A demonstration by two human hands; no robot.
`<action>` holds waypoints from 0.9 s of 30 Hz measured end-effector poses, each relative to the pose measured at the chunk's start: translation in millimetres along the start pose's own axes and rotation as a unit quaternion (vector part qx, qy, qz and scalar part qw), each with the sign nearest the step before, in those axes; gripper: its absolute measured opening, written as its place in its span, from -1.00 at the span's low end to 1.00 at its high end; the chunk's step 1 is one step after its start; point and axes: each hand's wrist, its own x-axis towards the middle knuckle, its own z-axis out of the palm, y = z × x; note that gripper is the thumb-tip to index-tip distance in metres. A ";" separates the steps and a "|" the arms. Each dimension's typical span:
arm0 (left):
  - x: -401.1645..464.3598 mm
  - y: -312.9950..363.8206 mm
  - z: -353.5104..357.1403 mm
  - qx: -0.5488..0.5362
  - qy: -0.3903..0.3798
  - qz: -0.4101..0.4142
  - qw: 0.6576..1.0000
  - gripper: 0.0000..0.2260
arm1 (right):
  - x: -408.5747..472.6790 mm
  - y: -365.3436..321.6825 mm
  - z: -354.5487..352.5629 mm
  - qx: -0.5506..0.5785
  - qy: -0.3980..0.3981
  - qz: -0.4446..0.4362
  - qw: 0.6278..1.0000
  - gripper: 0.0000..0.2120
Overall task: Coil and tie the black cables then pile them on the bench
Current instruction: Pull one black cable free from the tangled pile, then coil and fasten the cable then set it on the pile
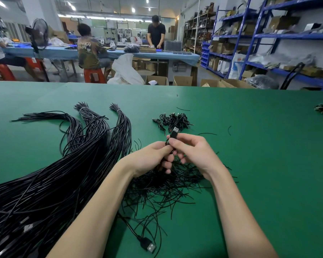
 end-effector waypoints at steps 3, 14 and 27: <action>1.4 0.2 -0.6 -0.034 -0.020 0.003 0.999 -0.74 | -0.1 1.3 0.2 -0.016 -0.008 0.003 1.000 -0.89; 7.7 5.0 -3.8 -0.319 -0.074 -0.101 0.939 -0.71 | 7.0 6.5 0.4 0.042 0.119 0.006 0.992 -0.83; 13.2 -6.3 -19.7 -0.353 0.126 -0.026 0.927 -0.83 | -1.6 18.5 -8.0 -0.365 0.005 0.080 0.928 -0.83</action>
